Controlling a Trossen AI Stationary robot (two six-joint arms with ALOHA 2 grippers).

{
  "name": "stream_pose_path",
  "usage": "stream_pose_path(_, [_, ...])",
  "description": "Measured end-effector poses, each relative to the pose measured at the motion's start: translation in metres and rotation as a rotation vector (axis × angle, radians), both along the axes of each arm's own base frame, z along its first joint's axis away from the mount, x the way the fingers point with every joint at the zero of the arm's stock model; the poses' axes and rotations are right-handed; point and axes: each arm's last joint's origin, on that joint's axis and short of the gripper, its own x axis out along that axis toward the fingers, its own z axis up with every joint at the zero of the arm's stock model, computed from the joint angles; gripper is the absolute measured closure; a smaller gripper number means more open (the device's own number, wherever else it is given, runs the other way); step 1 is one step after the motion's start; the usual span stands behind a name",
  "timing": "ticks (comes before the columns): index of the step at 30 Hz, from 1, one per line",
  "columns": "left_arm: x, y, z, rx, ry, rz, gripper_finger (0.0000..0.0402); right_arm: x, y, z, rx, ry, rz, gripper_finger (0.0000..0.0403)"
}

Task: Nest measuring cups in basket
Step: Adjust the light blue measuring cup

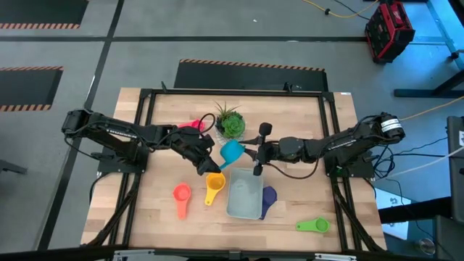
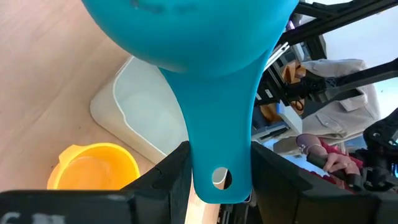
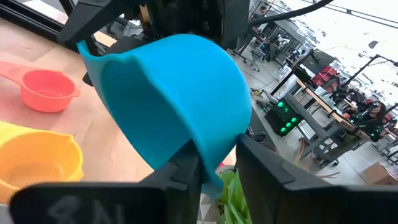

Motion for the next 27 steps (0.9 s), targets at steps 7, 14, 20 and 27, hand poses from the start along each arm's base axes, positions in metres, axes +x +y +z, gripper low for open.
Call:
stream_pose_path(7, [0.0000, 0.0000, -0.0001, 0.001, 0.000, 0.000, 0.0261, 0.0000, 0.0000, 0.0000, 0.001, 0.000, 0.000, 0.0315])
stream_pose_path(14, [0.0000, 0.0001, 0.0000, 0.003, 0.000, 0.001, 0.0260, 0.0000, 0.0000, 0.0003, 0.002, -0.003, -0.001, 0.0330])
stream_pose_path(20, [0.0003, 0.0001, 0.0002, 0.006, -0.003, 0.003, 0.0260, 0.0003, -0.0005, 0.0014, 0.006, -0.011, -0.009, 0.0360])
stream_pose_path(27, [-0.0004, -0.0001, -0.0006, 0.003, 0.007, -0.006, 0.0259, -0.0004, 0.0004, -0.0012, 0.003, 0.008, 0.017, 0.0360])
